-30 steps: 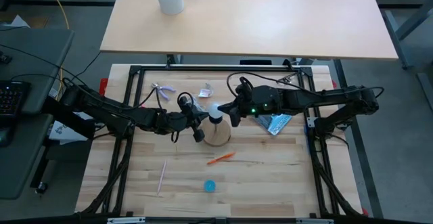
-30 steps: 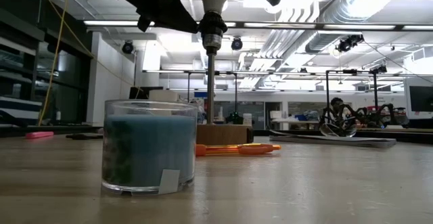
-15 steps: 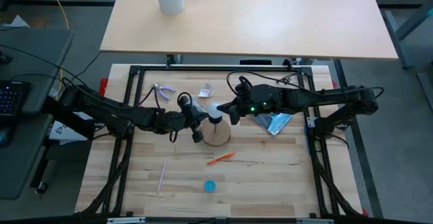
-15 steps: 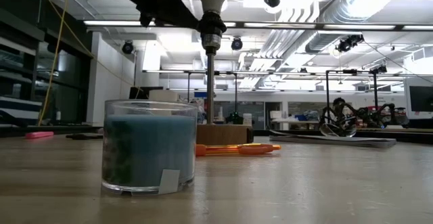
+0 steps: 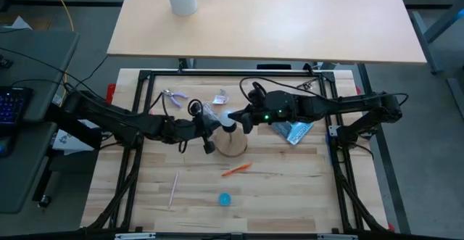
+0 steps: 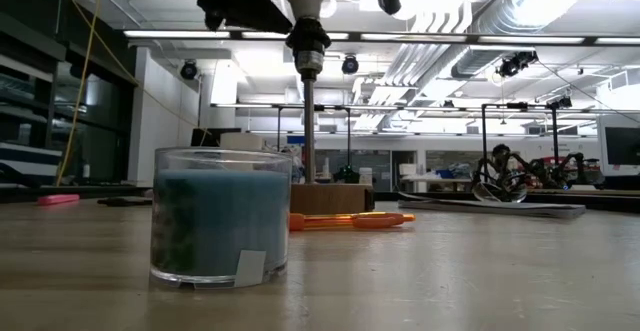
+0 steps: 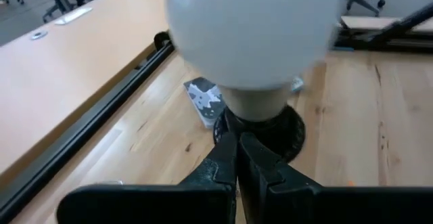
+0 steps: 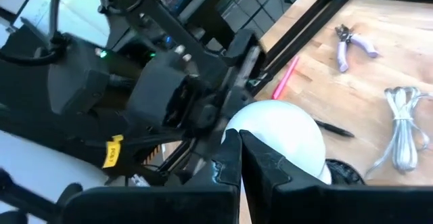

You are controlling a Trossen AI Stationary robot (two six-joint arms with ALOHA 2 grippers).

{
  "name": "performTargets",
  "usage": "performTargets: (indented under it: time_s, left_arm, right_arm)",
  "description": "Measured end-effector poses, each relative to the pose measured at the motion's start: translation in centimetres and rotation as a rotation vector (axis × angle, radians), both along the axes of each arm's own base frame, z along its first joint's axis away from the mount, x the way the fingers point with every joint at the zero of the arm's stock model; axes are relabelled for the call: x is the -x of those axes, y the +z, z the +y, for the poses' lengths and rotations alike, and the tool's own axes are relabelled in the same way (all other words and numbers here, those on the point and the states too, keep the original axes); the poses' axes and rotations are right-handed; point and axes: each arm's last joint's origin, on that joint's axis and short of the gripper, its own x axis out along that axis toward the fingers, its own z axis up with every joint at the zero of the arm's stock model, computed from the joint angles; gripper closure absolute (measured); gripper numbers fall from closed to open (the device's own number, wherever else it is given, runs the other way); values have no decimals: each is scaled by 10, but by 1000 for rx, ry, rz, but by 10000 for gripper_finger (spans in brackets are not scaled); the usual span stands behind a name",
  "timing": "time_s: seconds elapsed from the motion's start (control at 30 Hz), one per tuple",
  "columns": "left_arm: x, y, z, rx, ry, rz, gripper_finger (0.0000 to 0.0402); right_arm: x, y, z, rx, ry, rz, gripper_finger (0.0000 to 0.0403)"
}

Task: Screw lightbulb
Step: Insert the light bulb into the lamp

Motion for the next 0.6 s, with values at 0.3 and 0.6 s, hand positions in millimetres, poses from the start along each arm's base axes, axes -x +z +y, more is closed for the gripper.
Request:
performTargets:
  time_s: [0.3, 0.6]
  left_arm:
    - [15, 17, 1, -23, -21, -30, 401]
    - [18, 26, -2, -50, -53, -68, 401]
  right_arm:
    - [1, -2, -1, -13, -32, 28, 403]
    - [3, -4, -1, -23, -50, 55, 403]
